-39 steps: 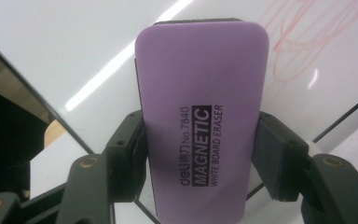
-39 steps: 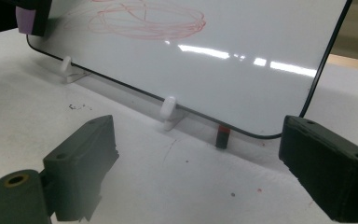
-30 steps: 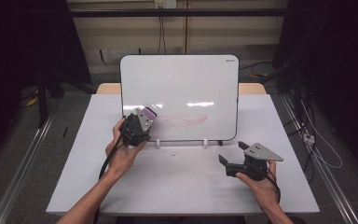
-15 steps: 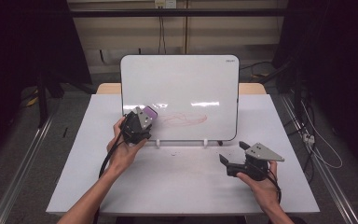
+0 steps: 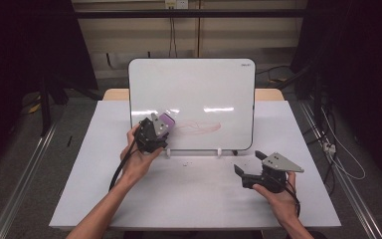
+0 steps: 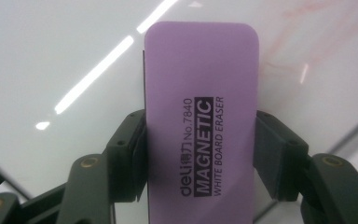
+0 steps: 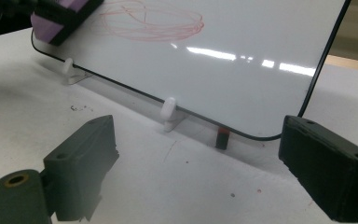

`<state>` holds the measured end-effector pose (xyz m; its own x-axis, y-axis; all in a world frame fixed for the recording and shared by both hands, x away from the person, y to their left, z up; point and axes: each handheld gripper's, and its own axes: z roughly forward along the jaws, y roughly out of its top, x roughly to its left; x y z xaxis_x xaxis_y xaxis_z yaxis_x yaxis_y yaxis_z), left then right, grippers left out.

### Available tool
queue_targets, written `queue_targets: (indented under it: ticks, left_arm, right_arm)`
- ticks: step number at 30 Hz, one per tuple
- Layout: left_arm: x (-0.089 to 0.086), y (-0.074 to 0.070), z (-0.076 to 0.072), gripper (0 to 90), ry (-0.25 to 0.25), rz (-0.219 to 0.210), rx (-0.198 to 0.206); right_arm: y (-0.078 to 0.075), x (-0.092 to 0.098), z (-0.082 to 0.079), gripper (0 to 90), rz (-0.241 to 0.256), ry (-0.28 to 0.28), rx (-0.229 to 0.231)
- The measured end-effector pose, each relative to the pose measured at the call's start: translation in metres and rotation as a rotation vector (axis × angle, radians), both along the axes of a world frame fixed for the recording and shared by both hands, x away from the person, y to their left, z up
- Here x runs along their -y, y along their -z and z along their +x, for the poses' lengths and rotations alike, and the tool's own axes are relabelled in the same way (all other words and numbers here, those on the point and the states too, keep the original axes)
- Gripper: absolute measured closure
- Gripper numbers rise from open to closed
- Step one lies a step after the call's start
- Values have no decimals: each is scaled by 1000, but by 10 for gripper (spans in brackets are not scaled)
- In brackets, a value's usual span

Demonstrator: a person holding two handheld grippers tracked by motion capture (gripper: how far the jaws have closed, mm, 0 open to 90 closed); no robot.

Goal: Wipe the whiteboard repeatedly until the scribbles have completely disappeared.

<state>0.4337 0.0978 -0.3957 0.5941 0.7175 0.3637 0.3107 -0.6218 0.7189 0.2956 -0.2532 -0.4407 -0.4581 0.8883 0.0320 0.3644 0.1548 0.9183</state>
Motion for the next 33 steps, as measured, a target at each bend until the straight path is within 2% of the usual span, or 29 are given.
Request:
queue_targets:
  ticks: [2, 5, 8, 13, 18, 20, 21, 22, 23, 25, 29, 31, 33]
  left_arm:
    - [-7, -7, 7, 414, -30, -38, 2]
    - [-9, -9, 9, 413, -38, -20, 19]
    - [-3, -5, 5, 414, -15, 7, 16]
    - [8, 3, -2, 413, 14, 21, 15]
    - [25, 15, -15, 413, 71, 48, -4]
    - [30, 19, -19, 412, 97, 77, -1]
    - [31, 19, -18, 412, 98, 81, 0]
    - [28, 17, -16, 412, 100, 59, -17]
    - [26, 16, -14, 413, 96, 39, -14]
    - [21, 10, -9, 413, 72, 41, 4]
    - [9, -5, 6, 413, 0, -18, 13]
    - [10, -5, 6, 412, -14, -22, 21]
    - [17, -1, 2, 412, 1, -6, 24]
  right_arm:
    - [0, 0, 0, 108, 2, 1, 0]
    - [-1, 0, 0, 108, 2, 1, 7]
    - [-1, 1, 0, 109, 1, 2, 5]
    - [-1, 0, -1, 109, 2, 1, 7]
    - [-1, 0, -1, 109, 2, -2, 6]
    - [-1, -1, -1, 109, 2, -2, 5]
    - [-1, -1, -1, 109, 1, -3, 5]
    - [-1, -1, -1, 109, 1, -3, 4]
    - [-1, -1, -1, 110, 2, -4, 4]
    - [-1, -1, 0, 110, 3, -5, 3]
    - [0, -1, 0, 111, 3, -5, 1]
    - [0, 0, 0, 111, 5, -3, 2]
    - [0, 0, 0, 111, 6, -1, 0]
